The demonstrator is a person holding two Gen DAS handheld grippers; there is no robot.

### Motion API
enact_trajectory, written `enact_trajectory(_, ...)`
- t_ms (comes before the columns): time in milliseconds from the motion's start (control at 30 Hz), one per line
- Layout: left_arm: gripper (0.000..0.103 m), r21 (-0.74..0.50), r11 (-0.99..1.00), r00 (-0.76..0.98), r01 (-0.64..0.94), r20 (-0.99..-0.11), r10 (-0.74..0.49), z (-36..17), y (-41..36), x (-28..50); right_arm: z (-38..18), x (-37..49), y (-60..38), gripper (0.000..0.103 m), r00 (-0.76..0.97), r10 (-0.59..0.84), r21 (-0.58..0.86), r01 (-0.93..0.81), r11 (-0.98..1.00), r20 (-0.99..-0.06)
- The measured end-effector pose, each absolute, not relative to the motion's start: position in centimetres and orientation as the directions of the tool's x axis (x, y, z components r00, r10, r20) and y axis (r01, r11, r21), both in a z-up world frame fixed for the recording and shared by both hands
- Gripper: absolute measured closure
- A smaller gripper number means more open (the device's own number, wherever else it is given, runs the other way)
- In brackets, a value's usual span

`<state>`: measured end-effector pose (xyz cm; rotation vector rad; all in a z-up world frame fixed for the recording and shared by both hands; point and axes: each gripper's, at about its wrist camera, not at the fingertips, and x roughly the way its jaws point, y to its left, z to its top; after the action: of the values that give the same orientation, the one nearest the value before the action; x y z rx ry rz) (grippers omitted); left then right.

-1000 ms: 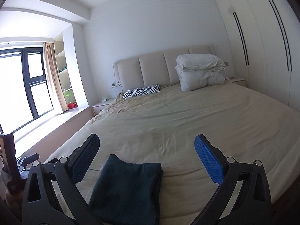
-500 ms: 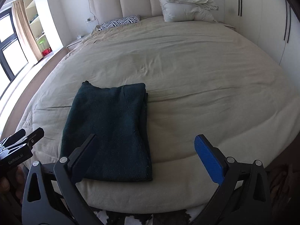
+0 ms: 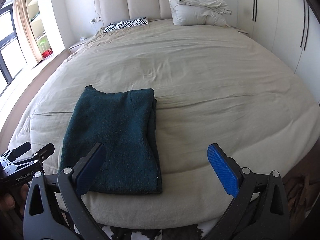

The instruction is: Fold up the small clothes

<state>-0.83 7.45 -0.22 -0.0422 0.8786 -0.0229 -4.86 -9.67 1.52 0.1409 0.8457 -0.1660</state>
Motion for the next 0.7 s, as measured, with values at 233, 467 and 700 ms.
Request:
enact_trajectory(233, 0.0, -0.029, 1.0, 0.643, 0.001, -0.766, -0.023, -0.31, 7.41, -0.79, 1.56, -4.89, -9.52, 0.0, 0.652, -0.092, 0.057, 0.203, 0.978, -0.753)
enact_trajectory(467, 0.0, -0.016, 1.0, 0.647, 0.003, -0.762, -0.014, -0.41, 7.36, -0.78, 1.66, -4.76, -9.52, 0.0, 0.65, -0.092, 0.052, 0.198, 0.979, -0.754)
enact_trajectory(700, 0.0, -0.012, 1.0, 0.648, 0.002, -0.761, -0.011, -0.45, 7.17, -0.86, 1.68, -4.76, -9.44, 0.0, 0.65, -0.094, 0.05, 0.199, 0.979, -0.754)
